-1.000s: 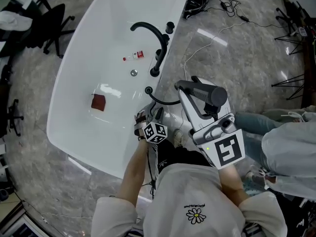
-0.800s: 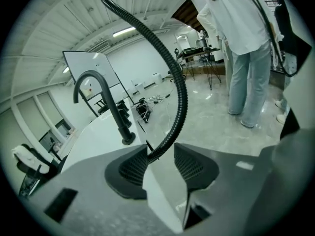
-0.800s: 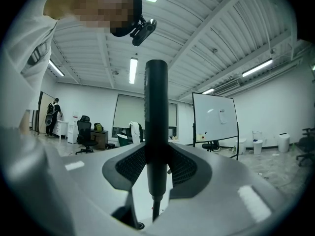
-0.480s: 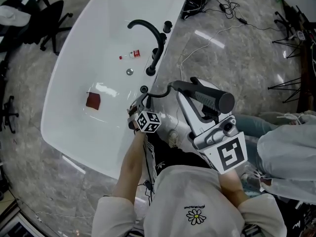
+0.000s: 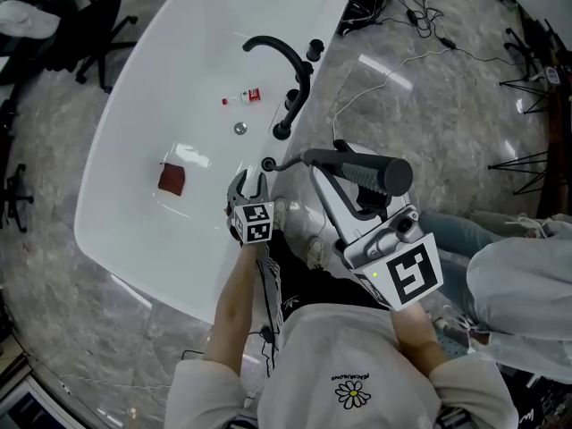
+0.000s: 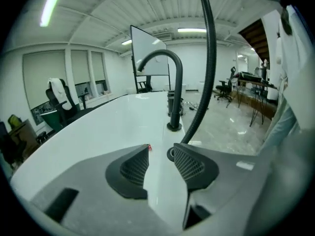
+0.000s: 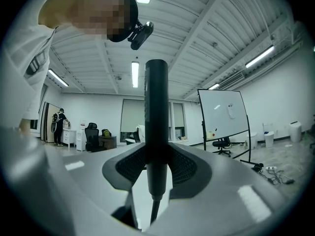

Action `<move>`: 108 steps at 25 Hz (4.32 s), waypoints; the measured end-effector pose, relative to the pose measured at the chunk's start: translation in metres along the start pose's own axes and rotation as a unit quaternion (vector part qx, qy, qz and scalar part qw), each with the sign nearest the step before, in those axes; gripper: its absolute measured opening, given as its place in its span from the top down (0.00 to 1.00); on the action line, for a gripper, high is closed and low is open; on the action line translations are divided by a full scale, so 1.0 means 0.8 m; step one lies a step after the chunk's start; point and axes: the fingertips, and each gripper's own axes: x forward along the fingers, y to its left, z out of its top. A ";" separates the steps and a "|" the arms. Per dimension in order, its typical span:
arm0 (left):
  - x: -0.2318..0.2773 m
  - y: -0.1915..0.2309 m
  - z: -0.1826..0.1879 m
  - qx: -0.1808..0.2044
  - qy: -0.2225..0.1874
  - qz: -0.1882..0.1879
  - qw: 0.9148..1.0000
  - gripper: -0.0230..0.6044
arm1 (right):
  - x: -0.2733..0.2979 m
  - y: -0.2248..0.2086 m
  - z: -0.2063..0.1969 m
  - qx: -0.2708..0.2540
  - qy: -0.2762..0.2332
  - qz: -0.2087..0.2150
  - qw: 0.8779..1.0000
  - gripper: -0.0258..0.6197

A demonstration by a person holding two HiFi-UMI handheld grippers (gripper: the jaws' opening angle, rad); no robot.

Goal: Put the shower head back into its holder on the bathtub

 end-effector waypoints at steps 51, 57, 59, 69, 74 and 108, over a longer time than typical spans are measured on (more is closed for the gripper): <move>-0.022 0.103 0.094 -0.188 -0.199 -0.001 0.962 0.96 | 0.119 0.019 -0.454 0.027 0.250 0.001 0.968 0.75; -0.034 0.098 0.097 -0.185 -0.198 -0.006 0.963 0.96 | 0.107 0.023 -0.462 0.021 0.288 0.012 0.957 0.75; -0.035 0.098 0.097 -0.185 -0.198 -0.008 0.963 0.96 | 0.100 0.018 -0.470 0.023 0.303 0.003 0.953 0.75; -0.037 0.095 0.104 -0.171 -0.188 -0.018 0.967 0.96 | 0.123 0.023 -0.491 0.017 0.322 -0.008 0.947 0.74; -0.050 0.109 0.124 -0.163 -0.194 -0.016 0.967 0.96 | 0.129 0.026 -0.451 0.037 0.293 0.005 0.955 0.74; -0.211 0.067 0.459 -0.023 -0.360 0.002 0.933 0.96 | 0.123 -0.043 0.001 -0.010 0.017 -0.039 0.999 0.95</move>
